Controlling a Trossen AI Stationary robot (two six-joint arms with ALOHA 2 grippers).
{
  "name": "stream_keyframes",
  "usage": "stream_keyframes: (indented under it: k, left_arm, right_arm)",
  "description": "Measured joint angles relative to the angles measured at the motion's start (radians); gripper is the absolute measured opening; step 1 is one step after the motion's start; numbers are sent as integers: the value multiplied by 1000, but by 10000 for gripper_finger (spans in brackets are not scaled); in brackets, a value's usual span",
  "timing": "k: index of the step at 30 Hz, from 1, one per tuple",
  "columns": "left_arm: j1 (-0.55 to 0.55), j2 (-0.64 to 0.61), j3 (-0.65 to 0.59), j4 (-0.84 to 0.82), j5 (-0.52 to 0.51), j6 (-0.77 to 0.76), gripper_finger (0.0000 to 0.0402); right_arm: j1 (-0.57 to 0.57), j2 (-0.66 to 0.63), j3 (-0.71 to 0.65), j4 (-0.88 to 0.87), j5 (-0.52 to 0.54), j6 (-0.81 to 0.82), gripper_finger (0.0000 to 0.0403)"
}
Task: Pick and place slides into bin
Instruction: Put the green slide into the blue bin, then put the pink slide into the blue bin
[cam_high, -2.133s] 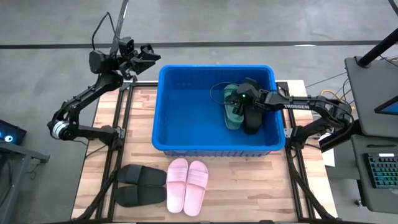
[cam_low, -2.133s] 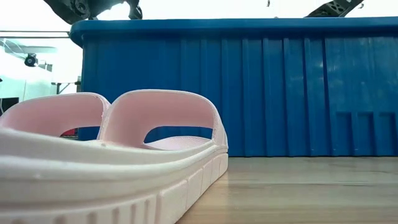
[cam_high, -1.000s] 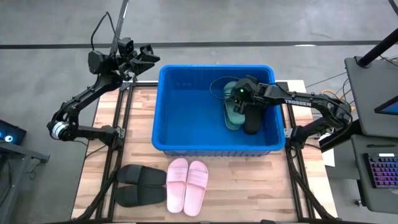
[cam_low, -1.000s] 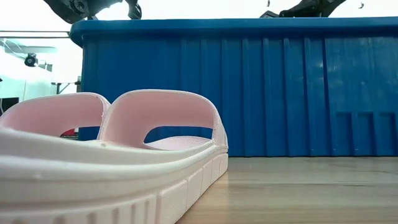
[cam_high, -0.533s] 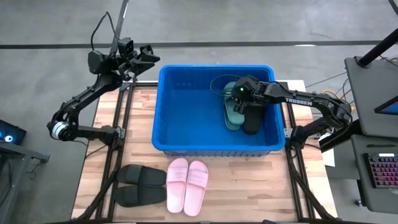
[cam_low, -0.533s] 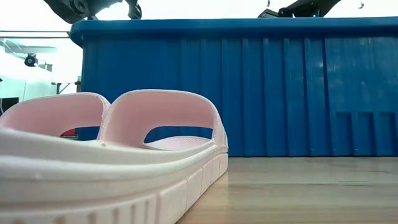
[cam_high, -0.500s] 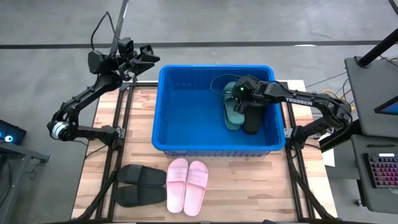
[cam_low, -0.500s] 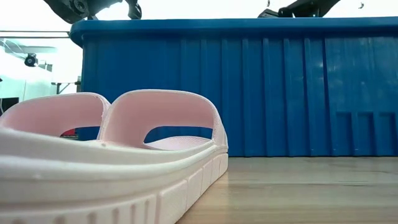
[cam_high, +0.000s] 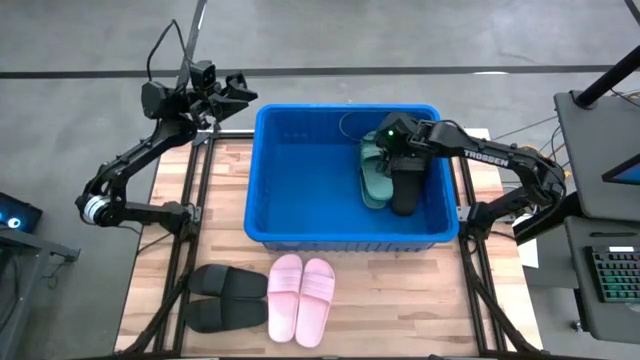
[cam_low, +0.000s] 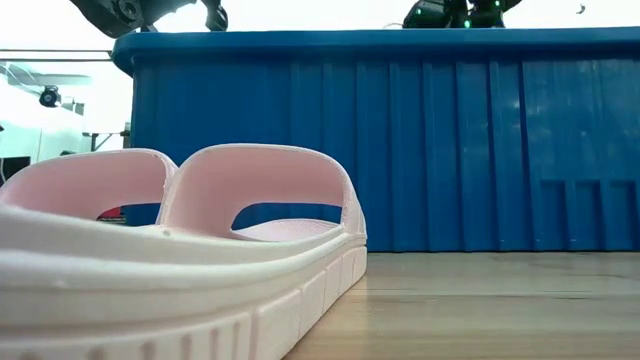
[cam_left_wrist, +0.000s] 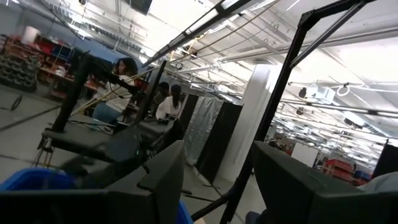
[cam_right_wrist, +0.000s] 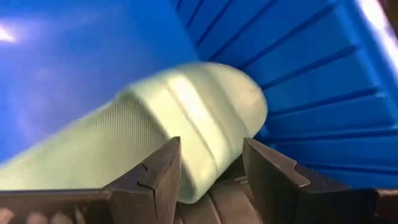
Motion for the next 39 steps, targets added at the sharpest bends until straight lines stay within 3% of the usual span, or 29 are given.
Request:
stream_keyframes:
  k: [7,14,17,21,27,33,37,39]
  left_arm:
    - [0,-9,0,4,0,-7,173]
    - [0,-18,0,4,-21,23,173]
    - [0,-18,0,4,-23,21,173]
    - [-1,-18,0,4,-7,14,173]
    - [-2,-26,0,4,13,-28,173]
    - [-26,-45,0,3,117,-92,173]
    - [-51,-79,4,4,104,-90,173]
    - [-66,-107,12,5,49,-67,173]
  right_arm:
    - [20,-34,147,54,-76,133,164]
    - [74,-120,193,405,-524,217,164]
    - [103,-154,187,550,-618,274,164]
    - [159,-177,187,650,-622,276,164]
    - [203,-174,184,630,-588,285,164]
    - [222,-143,182,626,-569,290,162]
    - [221,-132,182,628,-569,301,155]
    - [221,-132,182,629,-558,301,151]
